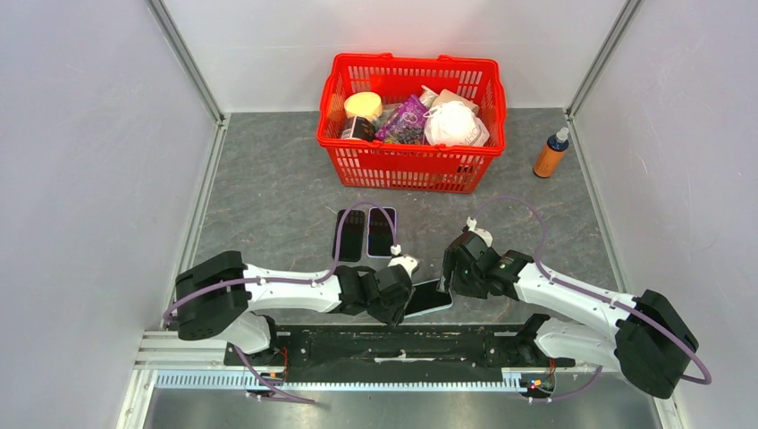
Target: Put the phone into the phone case
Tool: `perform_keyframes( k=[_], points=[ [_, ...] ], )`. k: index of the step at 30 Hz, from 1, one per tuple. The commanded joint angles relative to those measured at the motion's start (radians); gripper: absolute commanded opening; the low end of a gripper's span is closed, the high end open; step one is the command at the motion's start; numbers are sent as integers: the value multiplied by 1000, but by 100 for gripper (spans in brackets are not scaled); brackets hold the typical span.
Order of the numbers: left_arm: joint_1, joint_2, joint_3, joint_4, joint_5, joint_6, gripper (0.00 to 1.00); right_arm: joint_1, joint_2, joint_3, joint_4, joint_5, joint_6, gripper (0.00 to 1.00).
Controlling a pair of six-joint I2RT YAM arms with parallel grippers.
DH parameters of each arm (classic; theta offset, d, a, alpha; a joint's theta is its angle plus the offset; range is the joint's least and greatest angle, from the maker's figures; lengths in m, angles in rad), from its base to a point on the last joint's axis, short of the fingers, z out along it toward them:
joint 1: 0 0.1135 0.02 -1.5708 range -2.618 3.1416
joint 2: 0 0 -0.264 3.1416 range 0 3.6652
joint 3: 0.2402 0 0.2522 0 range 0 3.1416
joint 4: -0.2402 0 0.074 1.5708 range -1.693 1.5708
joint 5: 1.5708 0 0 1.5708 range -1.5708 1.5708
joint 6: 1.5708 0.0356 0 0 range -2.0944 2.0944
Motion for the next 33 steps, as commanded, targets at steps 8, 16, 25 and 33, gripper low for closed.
perform_keyframes(
  k=[8,16,25,33],
  points=[
    [65,66,8,-5,-177,-40,54,17,-18,8,20,-14,14,73],
    [113,81,15,36,-120,-6,52,42,-17,0,-41,21,70,68],
    [112,83,1,65,-73,2,51,49,-7,-28,-68,46,134,45],
    [113,86,3,70,-66,8,50,85,78,-24,-64,73,172,20]
  ],
)
